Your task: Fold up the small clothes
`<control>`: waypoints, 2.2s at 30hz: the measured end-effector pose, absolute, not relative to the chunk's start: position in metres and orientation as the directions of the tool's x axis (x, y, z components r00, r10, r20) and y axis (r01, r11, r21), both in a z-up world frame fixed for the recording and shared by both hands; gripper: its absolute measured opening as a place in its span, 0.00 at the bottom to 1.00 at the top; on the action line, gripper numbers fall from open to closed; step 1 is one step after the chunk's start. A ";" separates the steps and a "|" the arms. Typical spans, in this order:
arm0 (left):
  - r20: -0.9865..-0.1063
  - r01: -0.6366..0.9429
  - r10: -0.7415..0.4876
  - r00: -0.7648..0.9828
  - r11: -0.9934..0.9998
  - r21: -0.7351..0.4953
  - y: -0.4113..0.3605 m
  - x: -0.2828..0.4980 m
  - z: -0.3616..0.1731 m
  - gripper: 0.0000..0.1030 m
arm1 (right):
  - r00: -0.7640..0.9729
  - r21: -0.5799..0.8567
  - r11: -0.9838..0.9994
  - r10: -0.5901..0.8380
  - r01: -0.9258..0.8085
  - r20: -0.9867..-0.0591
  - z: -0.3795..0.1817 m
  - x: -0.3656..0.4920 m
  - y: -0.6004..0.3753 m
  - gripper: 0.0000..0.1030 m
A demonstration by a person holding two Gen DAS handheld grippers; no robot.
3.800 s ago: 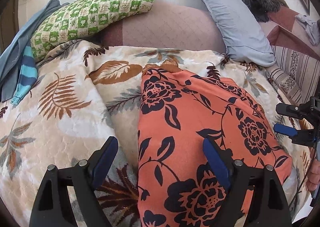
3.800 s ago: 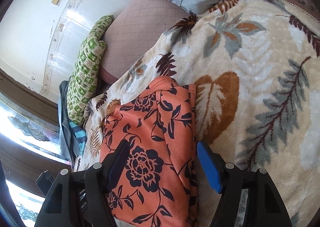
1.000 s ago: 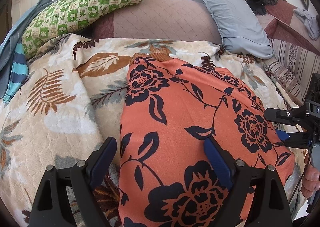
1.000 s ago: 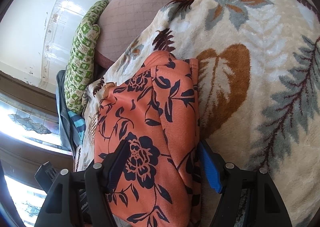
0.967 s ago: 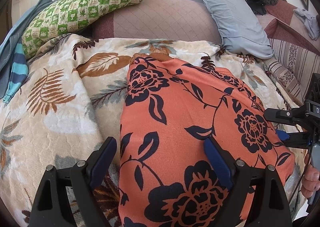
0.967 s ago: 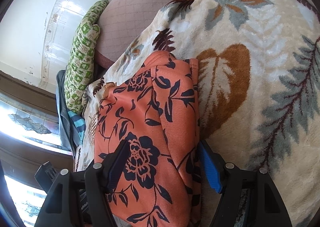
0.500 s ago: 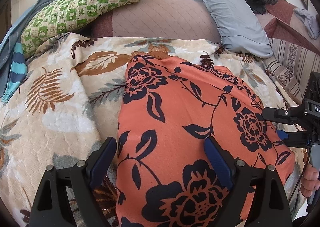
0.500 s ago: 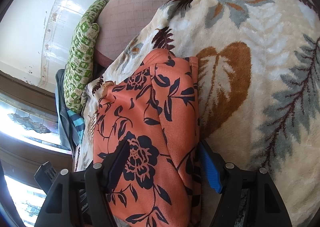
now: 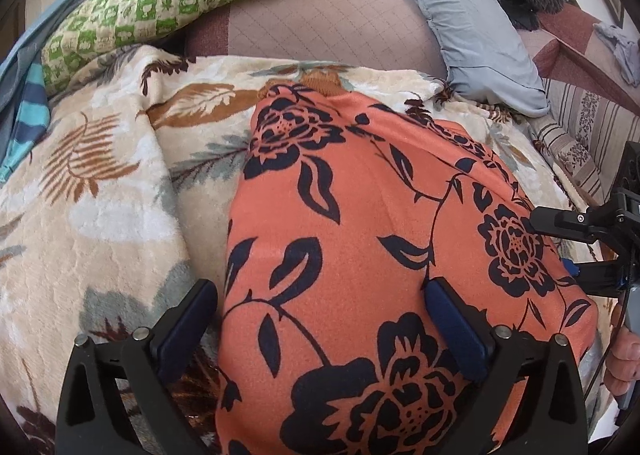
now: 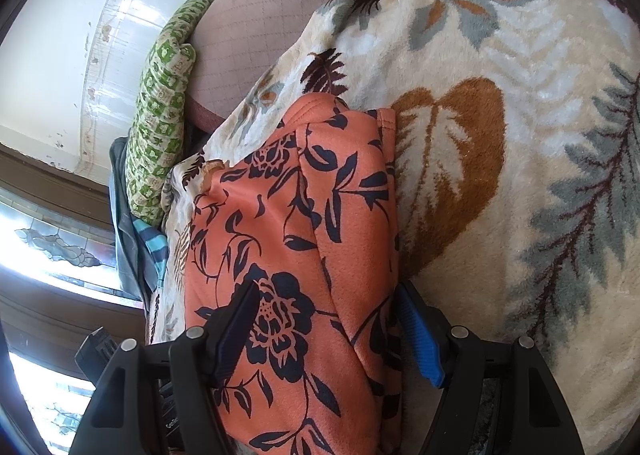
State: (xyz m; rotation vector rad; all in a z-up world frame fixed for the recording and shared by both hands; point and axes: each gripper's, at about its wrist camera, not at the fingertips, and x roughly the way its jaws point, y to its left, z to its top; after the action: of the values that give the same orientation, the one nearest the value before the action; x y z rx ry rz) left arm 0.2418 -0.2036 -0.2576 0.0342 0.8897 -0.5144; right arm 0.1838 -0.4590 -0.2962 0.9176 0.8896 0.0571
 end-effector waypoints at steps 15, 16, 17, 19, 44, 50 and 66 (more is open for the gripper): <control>-0.772 0.479 -0.503 0.390 0.826 -0.297 -0.186 0.248 -0.228 1.00 | 0.662 0.728 0.605 0.406 0.322 -0.630 -0.295 0.179 -0.462 0.70; -0.772 0.473 -0.520 0.365 0.818 -0.326 -0.185 0.252 -0.231 1.00 | 0.661 0.732 0.599 0.410 0.325 -0.629 -0.296 0.179 -0.463 0.70; -0.782 0.461 -0.522 0.341 0.818 -0.345 -0.186 0.256 -0.235 1.00 | 0.658 0.735 0.594 0.416 0.326 -0.628 -0.298 0.179 -0.463 0.70; -0.805 0.441 -0.522 0.283 0.816 -0.374 -0.189 0.262 -0.249 1.00 | 0.643 0.741 0.586 0.437 0.327 -0.629 -0.304 0.183 -0.461 0.70; -0.698 0.470 -0.549 0.460 0.817 -0.333 -0.163 0.244 -0.220 0.49 | 0.691 0.551 0.814 0.291 0.185 -0.662 -0.247 0.201 -0.384 0.38; -0.642 0.474 -0.525 0.559 0.837 -0.272 -0.120 0.232 -0.196 0.49 | 0.742 0.523 0.849 0.299 0.081 -0.600 -0.220 0.199 -0.345 0.37; -0.782 0.329 -0.240 0.575 0.943 -0.047 -0.065 0.215 -0.234 0.90 | 0.543 0.510 0.841 0.346 0.183 -0.765 -0.280 0.212 -0.291 0.62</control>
State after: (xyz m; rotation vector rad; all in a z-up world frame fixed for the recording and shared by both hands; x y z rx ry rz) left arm 0.2155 -0.0650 -0.2342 0.1076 0.8990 -0.3337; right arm 0.2124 -0.2908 -0.2805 0.5890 1.0074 0.1035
